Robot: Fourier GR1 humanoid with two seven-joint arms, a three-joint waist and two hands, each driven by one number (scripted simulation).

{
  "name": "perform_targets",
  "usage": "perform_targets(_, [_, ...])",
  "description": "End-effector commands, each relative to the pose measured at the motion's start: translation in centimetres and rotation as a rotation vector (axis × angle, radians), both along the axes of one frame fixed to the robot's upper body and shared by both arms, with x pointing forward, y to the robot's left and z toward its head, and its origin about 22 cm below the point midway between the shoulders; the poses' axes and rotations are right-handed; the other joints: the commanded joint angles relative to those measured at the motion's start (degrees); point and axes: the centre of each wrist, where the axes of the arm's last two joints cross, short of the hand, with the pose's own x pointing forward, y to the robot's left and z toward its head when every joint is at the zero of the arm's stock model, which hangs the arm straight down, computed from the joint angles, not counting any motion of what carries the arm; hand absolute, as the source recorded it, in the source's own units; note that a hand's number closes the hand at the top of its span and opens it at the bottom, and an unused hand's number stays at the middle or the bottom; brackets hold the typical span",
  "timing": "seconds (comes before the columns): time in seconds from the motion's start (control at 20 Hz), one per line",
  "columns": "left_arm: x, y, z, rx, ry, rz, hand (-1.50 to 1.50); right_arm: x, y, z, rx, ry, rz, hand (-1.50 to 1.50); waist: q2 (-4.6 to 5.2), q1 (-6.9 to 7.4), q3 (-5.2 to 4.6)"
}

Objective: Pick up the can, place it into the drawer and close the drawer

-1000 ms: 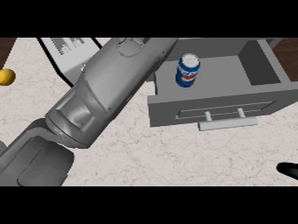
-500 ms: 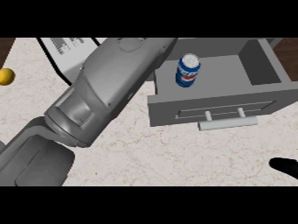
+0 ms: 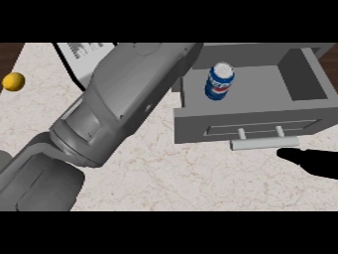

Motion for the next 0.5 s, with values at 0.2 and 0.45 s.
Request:
perform_targets(0.2, [0.2, 0.0, 0.5, 0.017, -0.027, 0.021, -1.50, 4.6, 2.1, -2.3, -0.254, 0.001, -0.024, -1.50, -0.22, 1.54, 0.00])
perform_targets(0.45, [0.8, 1.1, -0.8, 0.042, -0.021, 0.019, -1.50, 7.1, 4.9, -6.1, -0.388, 0.037, -0.053, -1.50, -0.62, 3.59, -0.07])
